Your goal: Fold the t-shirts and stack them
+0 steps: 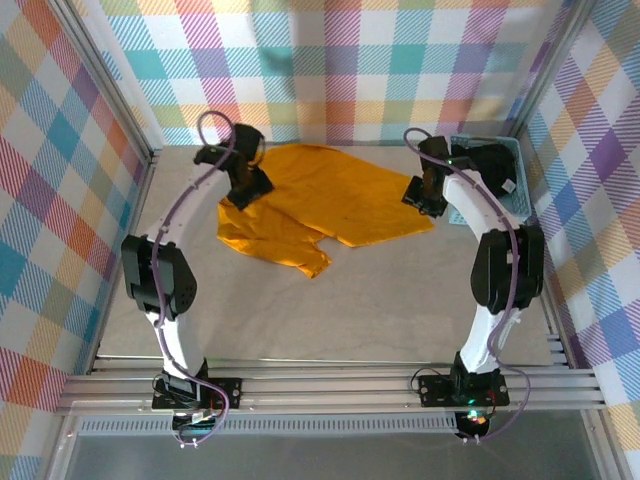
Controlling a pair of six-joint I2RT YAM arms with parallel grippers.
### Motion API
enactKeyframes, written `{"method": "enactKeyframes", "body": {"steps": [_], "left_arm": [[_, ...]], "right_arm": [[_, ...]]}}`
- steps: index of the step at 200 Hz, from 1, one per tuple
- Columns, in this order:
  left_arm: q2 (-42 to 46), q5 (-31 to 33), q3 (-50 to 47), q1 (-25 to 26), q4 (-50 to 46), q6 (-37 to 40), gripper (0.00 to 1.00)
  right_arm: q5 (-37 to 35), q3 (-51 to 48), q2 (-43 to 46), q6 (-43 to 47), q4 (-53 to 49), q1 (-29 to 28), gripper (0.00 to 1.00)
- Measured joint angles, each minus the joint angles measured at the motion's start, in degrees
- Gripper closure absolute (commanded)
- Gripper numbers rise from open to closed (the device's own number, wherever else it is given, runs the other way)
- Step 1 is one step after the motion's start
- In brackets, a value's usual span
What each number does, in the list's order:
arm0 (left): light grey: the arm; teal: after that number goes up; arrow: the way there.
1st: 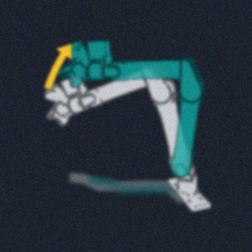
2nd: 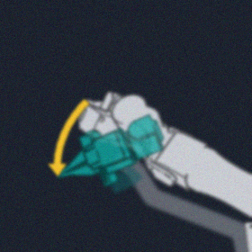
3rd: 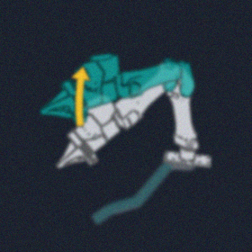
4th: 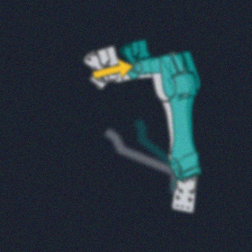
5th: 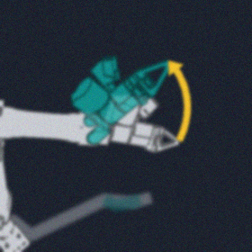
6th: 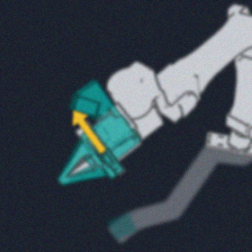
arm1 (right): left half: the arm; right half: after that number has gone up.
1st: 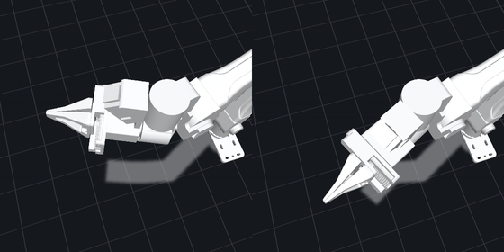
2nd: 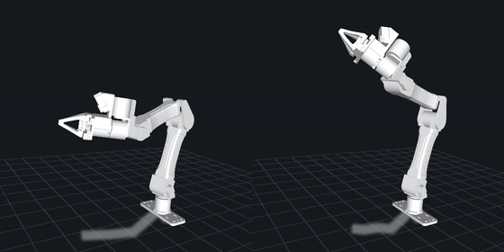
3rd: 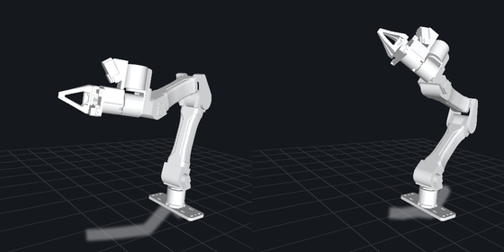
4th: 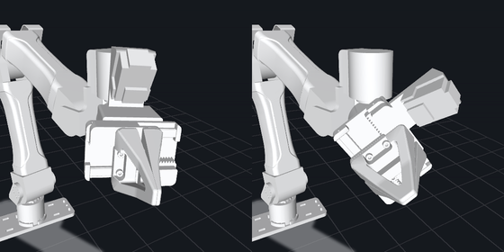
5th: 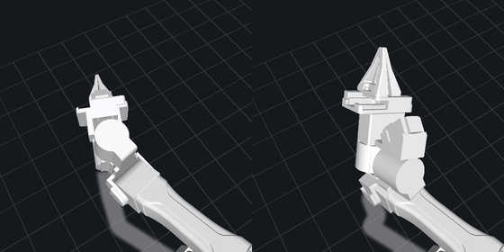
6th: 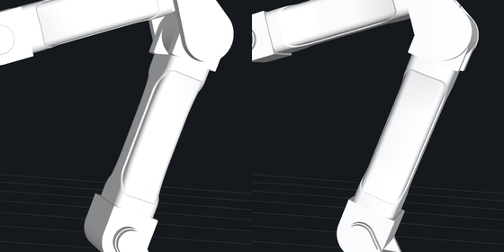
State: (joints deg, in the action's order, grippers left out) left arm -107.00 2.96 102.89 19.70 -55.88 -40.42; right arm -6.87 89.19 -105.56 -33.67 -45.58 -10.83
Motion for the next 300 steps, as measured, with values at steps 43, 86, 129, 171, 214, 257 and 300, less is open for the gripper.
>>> {"method": "enactKeyframes", "body": {"steps": [43, 86, 129, 171, 214, 257, 300], "left_arm": [[-6.8, 0.4, 0.1, 16.7, -0.1, 4.3, 0.46], [-18.2, 2.3, 4.7, 21.0, -2.6, 7.3, 0.50], [-22.7, 3.8, 10.7, 20.5, -4.6, 8.8, 0.59], [-23.1, 4.0, 10.6, 20.5, -5.5, 8.8, 0.63], [-23.1, 4.0, 8.5, 20.5, -5.6, 8.8, 0.64], [-23.6, 4.0, 7.8, 20.5, -5.5, 9.1, 0.80], [-23.6, 4.4, 7.2, 20.6, -5.5, 9.0, 1.00]], "right_arm": [[1.2, -8.8, 7.6, 0.0, 0.5, -0.1, 0.52], [1.8, -12.5, 10.9, 0.0, 0.9, -0.1, 0.52], [2.5, -14.7, 12.8, 0.0, 0.9, -0.1, 0.52], [2.7, -15.3, 13.0, 0.0, 1.1, -0.1, 0.52], [2.7, -15.3, 13.0, 0.0, 1.4, -0.1, 0.52], [2.9, -15.3, 13.0, 0.0, 1.6, -0.1, 0.52], [2.8, -15.3, 13.0, 0.0, 1.8, -0.1, 0.52]]}}
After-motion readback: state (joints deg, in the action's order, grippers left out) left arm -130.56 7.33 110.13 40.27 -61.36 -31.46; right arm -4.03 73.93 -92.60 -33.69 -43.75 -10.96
